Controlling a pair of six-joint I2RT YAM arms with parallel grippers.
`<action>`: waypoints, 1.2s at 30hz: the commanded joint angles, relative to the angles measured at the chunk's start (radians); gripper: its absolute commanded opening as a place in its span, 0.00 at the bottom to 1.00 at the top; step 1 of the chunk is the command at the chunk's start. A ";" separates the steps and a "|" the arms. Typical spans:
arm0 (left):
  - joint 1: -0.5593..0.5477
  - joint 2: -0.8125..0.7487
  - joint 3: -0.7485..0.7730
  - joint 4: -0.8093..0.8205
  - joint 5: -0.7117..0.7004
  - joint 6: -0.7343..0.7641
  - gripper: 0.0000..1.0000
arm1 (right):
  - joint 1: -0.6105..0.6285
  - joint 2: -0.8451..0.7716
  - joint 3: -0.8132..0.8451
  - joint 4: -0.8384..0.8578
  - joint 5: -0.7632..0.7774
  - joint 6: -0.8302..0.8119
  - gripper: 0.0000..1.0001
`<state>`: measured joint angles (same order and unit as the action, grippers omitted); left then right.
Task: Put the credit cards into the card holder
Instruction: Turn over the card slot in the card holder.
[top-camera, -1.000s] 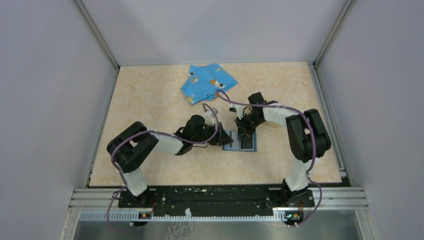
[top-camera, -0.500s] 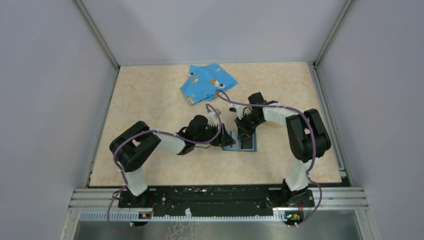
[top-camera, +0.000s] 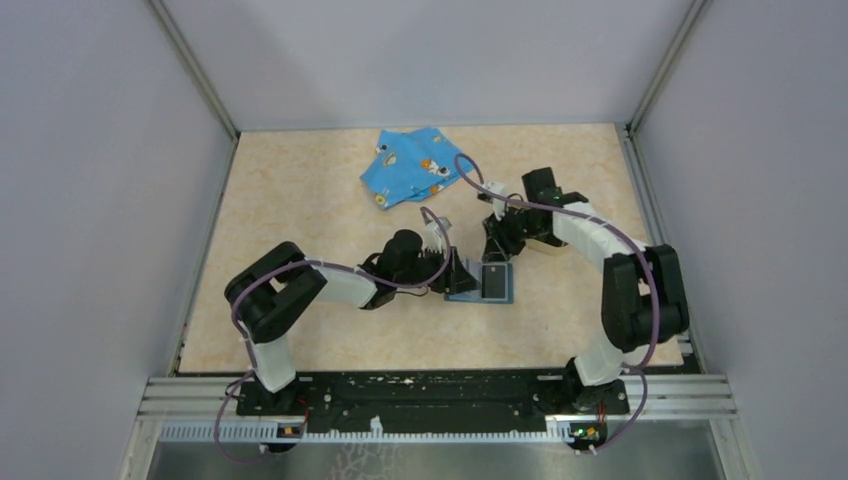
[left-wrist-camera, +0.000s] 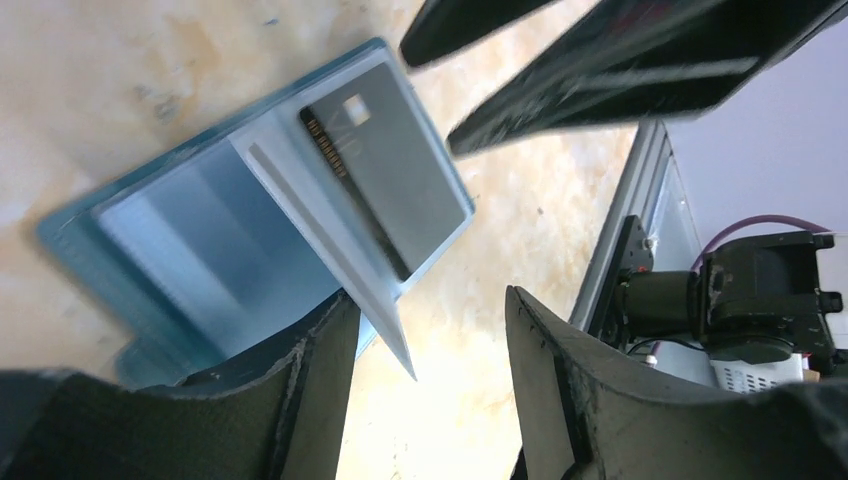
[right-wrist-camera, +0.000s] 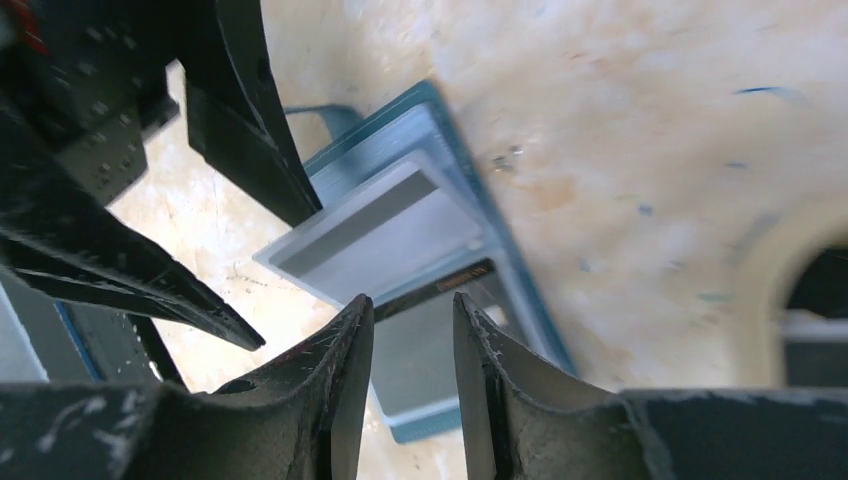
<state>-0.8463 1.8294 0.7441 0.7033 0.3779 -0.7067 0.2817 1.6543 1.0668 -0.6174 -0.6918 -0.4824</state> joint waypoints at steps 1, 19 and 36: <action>-0.027 0.045 0.077 0.027 0.030 0.000 0.62 | -0.095 -0.142 -0.005 0.055 -0.045 0.017 0.36; -0.107 0.020 0.127 0.030 -0.019 0.075 0.72 | -0.319 -0.269 -0.054 0.179 -0.123 0.144 0.39; -0.076 -0.771 -0.520 0.081 -0.441 0.211 0.99 | -0.568 -0.259 -0.093 0.272 -0.002 0.391 0.45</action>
<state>-0.9333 1.1675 0.3027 0.8001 0.0147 -0.4938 -0.2230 1.3861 0.9684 -0.4007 -0.7082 -0.2226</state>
